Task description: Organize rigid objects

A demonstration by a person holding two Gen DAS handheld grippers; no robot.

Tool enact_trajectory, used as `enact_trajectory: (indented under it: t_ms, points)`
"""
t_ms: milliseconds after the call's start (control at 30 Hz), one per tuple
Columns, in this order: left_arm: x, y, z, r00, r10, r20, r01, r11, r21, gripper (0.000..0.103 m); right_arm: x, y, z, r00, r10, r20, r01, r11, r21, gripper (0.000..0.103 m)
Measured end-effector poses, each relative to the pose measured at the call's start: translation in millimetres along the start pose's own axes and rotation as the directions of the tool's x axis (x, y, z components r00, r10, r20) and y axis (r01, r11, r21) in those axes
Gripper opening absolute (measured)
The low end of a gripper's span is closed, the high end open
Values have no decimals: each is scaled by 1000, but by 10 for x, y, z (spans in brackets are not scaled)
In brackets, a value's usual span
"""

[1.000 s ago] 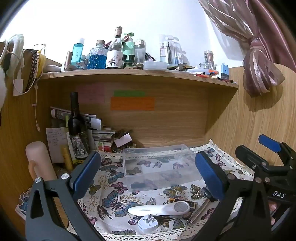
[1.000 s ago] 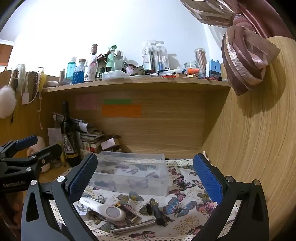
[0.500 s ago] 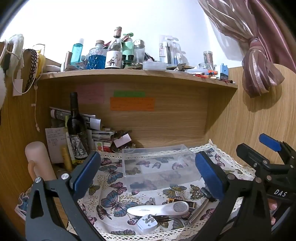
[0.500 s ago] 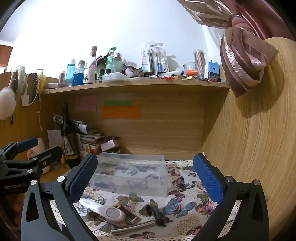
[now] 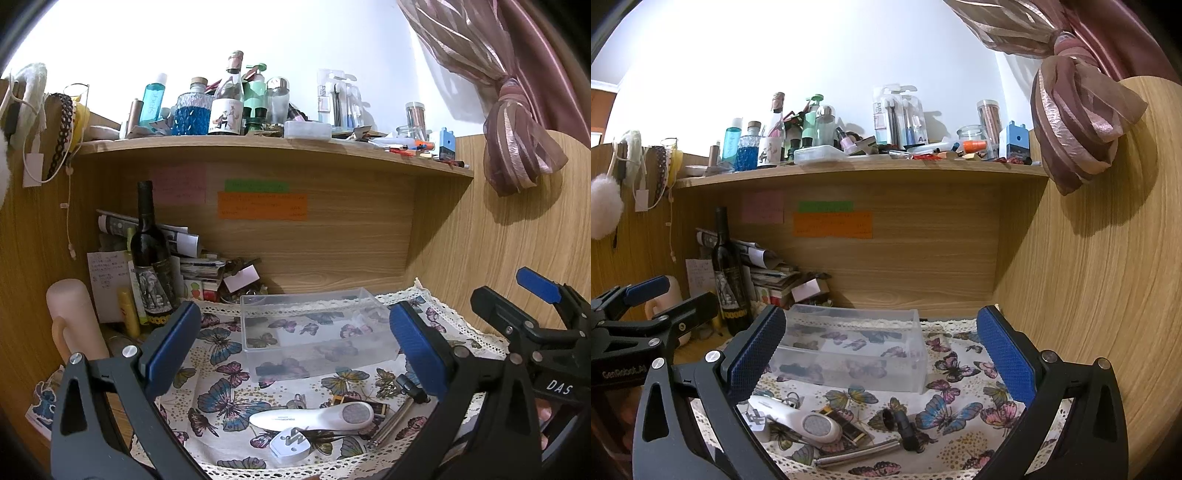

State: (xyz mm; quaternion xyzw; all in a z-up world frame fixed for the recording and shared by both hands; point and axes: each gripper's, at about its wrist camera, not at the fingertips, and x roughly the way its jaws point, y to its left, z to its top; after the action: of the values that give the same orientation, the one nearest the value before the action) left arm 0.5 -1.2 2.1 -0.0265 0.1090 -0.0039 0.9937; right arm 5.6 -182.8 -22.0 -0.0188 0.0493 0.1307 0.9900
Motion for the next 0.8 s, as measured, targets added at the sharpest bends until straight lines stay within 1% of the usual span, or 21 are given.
enact_trajectory:
  t_ms: [800]
  points:
    - [47,-15,-10,1000,-4,3,4,1000,-4,103,8,4,4,1000,1,-2,-1,1000,3,103]
